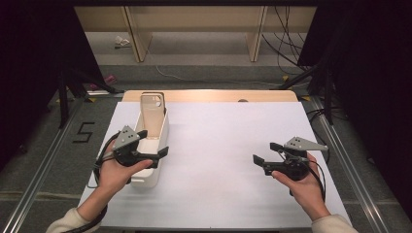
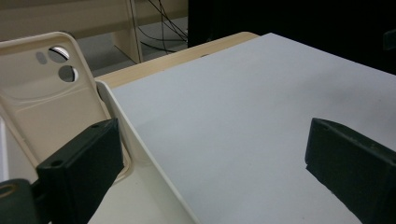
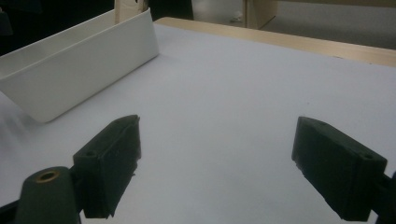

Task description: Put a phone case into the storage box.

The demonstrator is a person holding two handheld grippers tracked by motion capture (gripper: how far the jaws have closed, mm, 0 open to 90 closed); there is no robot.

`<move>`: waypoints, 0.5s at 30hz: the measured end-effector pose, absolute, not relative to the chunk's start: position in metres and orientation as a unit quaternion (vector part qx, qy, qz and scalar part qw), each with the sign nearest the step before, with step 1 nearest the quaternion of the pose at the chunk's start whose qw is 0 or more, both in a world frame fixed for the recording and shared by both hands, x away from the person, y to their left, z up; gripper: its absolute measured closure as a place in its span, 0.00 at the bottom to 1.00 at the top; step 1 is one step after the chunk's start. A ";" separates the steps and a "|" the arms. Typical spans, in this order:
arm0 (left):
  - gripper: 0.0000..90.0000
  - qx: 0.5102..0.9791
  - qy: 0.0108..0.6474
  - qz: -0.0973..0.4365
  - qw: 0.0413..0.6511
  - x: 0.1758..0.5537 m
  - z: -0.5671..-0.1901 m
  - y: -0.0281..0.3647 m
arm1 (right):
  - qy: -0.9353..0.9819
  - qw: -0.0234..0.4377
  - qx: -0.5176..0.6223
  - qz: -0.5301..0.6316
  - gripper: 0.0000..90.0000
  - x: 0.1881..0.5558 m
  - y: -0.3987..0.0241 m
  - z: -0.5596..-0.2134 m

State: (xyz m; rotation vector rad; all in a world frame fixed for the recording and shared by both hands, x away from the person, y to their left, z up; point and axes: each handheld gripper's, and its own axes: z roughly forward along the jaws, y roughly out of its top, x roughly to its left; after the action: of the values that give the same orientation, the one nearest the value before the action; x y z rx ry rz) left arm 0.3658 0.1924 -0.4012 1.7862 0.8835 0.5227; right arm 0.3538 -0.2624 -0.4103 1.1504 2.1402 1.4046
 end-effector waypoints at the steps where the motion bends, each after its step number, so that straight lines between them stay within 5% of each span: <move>1: 0.04 0.744 0.366 0.216 0.515 0.365 -0.402 0.192 | 0.752 0.166 0.404 0.494 0.18 0.354 -0.262 -0.410; 15: 0.04 0.749 0.352 0.220 0.516 0.354 -0.406 0.189 | 0.752 0.166 0.403 0.495 0.18 0.354 -0.262 -0.410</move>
State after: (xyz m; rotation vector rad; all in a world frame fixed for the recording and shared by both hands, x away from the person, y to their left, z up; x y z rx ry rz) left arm 0.3537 0.1886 -0.4058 1.7987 0.8453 0.5293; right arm 0.3536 -0.2623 -0.4102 1.1462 2.1416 1.4089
